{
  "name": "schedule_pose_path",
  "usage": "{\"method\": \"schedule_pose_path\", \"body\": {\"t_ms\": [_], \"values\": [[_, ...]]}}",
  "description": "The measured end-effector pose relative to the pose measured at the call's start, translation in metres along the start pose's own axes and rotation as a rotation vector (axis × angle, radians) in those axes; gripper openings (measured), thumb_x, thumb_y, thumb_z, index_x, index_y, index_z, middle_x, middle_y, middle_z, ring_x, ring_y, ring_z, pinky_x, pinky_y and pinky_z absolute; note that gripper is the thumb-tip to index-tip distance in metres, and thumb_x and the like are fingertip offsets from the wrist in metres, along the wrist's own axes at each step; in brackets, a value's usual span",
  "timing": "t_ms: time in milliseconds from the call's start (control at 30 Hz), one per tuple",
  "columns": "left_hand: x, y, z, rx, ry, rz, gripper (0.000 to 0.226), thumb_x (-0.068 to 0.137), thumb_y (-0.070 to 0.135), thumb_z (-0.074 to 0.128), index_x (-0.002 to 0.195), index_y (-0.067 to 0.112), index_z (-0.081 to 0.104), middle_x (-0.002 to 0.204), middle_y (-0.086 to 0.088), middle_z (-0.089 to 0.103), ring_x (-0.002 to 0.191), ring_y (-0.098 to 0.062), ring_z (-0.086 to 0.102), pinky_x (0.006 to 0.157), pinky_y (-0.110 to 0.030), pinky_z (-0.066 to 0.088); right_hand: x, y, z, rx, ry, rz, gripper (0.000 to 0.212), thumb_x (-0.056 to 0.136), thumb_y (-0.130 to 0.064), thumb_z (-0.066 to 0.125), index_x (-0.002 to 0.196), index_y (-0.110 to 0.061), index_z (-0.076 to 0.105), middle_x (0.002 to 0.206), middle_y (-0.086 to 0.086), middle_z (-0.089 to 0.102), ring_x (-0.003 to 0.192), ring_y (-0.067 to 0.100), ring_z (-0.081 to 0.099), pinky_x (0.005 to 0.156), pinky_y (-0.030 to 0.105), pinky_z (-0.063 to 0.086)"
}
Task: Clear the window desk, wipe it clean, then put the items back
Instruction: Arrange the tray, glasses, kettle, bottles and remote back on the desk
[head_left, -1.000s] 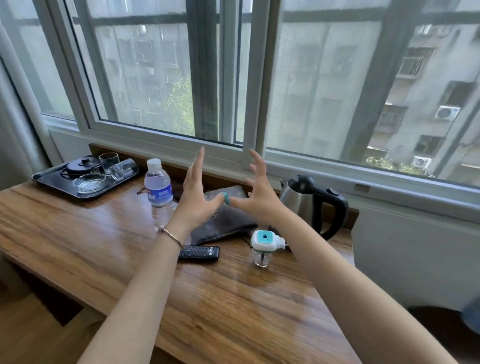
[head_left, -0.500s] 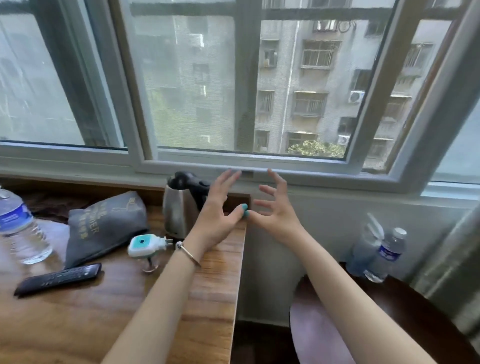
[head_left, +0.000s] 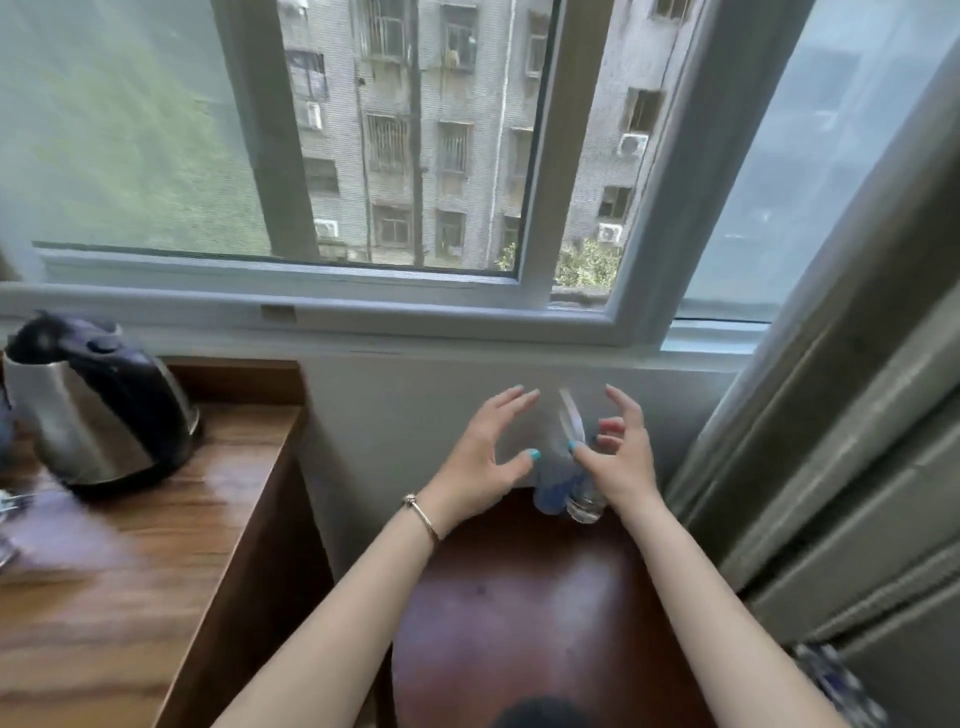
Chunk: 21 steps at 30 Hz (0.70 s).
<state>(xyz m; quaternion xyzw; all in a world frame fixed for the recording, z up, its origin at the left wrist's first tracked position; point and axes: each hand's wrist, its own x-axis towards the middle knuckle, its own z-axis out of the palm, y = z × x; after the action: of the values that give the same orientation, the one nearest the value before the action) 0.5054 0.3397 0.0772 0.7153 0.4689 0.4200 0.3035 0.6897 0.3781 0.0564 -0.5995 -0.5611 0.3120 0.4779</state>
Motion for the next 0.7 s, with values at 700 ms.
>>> {"method": "schedule_pose_path", "body": {"t_ms": [700], "values": [[-0.016,-0.053,0.045,0.054,-0.030,-0.266,0.058,0.091,0.009,0.061,0.143,0.027,0.040,0.146,0.009,0.036,0.138,-0.001,0.028,0.116,-0.024,0.024,0.092,0.140,-0.002,-0.178,-0.078,0.120,0.079,0.077,-0.003,0.078,0.141,-0.032,0.042,0.131,0.010,0.057,0.116,0.027,0.058,0.097,0.031,0.044]]}}
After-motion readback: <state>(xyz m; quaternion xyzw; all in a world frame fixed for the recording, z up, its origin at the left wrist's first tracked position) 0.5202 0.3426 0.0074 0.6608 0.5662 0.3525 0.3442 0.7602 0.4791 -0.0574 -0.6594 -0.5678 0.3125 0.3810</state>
